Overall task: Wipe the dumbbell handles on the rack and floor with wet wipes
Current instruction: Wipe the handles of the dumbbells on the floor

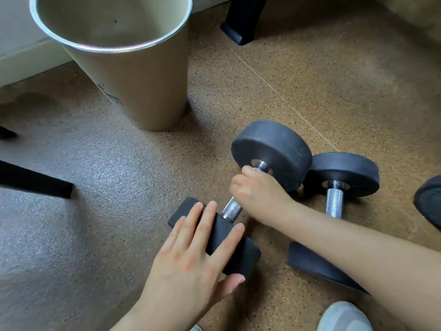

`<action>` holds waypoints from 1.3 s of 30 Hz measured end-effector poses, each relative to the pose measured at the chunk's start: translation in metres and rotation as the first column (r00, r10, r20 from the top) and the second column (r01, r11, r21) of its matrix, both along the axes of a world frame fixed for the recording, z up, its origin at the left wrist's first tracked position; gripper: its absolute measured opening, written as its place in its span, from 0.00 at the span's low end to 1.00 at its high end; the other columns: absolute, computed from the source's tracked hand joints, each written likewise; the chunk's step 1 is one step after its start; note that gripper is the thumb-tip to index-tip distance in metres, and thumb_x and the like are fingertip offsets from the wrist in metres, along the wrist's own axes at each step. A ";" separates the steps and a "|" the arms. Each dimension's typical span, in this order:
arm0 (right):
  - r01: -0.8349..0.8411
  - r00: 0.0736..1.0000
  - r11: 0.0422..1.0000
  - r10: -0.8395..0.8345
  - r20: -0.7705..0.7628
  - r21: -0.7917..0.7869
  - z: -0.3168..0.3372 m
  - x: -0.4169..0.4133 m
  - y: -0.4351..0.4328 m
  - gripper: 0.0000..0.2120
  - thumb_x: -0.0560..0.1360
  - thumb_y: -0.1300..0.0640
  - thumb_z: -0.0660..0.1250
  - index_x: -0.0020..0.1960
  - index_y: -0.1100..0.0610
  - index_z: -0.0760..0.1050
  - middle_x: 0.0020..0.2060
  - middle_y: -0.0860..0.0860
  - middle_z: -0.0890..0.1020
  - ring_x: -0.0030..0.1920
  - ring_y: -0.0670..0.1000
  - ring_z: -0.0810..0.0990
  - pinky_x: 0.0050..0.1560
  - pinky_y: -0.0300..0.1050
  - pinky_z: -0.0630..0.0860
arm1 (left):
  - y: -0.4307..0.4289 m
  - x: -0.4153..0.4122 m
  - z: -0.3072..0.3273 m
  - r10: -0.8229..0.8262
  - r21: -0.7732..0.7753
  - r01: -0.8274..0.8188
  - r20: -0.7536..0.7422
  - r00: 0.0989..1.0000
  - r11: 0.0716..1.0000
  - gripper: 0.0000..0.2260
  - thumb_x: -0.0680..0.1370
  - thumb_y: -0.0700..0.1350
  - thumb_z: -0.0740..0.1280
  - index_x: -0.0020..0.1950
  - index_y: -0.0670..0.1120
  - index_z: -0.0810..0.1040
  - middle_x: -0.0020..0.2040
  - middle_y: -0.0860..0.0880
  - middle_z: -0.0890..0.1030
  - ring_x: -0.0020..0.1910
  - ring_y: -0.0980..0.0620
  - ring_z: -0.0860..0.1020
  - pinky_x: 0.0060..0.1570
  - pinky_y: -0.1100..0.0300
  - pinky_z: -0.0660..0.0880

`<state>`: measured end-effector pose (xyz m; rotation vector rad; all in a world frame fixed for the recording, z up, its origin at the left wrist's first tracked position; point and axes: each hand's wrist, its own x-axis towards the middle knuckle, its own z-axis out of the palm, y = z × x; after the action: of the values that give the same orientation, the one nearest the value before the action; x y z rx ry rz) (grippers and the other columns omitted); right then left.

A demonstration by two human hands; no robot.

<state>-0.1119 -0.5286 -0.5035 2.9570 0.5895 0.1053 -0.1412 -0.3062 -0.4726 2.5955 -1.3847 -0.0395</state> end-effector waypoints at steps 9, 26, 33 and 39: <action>0.083 0.988 0.962 -0.045 -0.148 0.261 -0.002 -0.023 0.006 0.12 0.67 0.64 0.57 0.40 0.58 0.80 0.34 0.50 0.79 0.34 0.55 0.75 0.27 0.44 0.73 | 0.000 -0.005 0.000 0.051 -0.160 -0.068 -0.111 0.992 0.985 0.27 0.75 0.66 0.61 0.69 0.55 0.71 0.71 0.40 0.70 0.68 0.38 0.71 0.62 0.42 0.70; 0.466 0.572 0.118 -0.796 -0.197 0.877 -0.025 -0.012 0.032 0.08 0.73 0.66 0.70 0.50 0.59 0.84 0.46 0.50 0.75 0.45 0.45 0.76 0.50 0.35 0.74 | 0.017 0.036 0.004 0.250 -0.169 -0.399 -0.550 0.797 0.901 0.41 0.62 0.69 0.67 0.71 0.52 0.67 0.73 0.57 0.65 0.72 0.59 0.63 0.69 0.73 0.53; 0.273 0.330 -0.577 -0.695 -0.639 0.770 -0.016 0.008 0.054 0.10 0.73 0.67 0.70 0.44 0.53 0.83 0.44 0.52 0.83 0.41 0.40 0.81 0.43 0.30 0.75 | 0.010 0.020 0.022 0.291 -0.063 -0.321 -0.285 0.913 0.945 0.31 0.71 0.62 0.63 0.68 0.47 0.72 0.66 0.41 0.69 0.63 0.38 0.69 0.64 0.50 0.63; 0.413 0.299 -0.557 -0.664 -0.685 0.720 -0.012 0.015 0.061 0.14 0.71 0.64 0.72 0.34 0.45 0.80 0.32 0.41 0.83 0.37 0.38 0.81 0.47 0.42 0.79 | 0.018 0.039 0.016 0.317 0.073 -0.309 -0.222 0.922 0.948 0.42 0.69 0.71 0.62 0.72 0.43 0.64 0.69 0.36 0.69 0.67 0.36 0.70 0.67 0.47 0.62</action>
<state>-0.0965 -0.4678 -0.5159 3.2364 -2.7418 1.0817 -0.1026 -0.2878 -0.4565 2.7056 -0.8882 -0.3125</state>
